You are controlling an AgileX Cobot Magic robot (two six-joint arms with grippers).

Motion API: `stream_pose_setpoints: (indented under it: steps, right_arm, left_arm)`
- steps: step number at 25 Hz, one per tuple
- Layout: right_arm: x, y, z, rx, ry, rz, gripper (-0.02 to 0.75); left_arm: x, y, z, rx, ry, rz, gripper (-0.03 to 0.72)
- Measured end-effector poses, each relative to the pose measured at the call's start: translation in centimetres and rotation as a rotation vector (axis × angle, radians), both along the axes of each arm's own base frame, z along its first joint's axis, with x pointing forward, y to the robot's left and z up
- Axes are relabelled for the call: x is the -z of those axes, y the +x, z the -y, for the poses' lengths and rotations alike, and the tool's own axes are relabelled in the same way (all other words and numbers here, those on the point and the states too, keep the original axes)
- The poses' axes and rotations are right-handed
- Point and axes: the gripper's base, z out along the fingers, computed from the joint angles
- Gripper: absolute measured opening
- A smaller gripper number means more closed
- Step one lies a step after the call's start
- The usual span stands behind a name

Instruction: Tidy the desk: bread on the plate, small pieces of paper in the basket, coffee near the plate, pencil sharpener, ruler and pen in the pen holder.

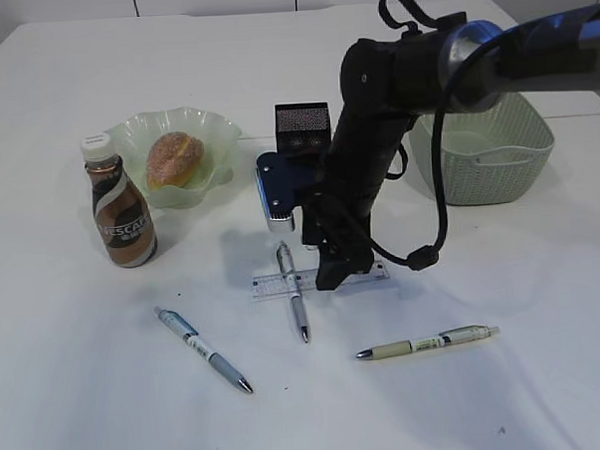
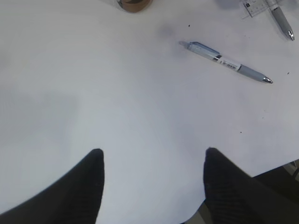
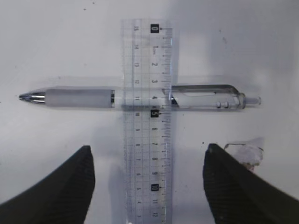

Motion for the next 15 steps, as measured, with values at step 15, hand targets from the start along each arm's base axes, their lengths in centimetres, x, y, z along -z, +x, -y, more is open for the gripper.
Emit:
stream_pose_setpoints:
  steps: [15]
  right_arm:
    - [1.7,0.4,-0.2,0.002,-0.003,-0.016,0.564]
  left_arm:
    - [0.0,0.0,0.0,0.000,0.000,0.000,0.466]
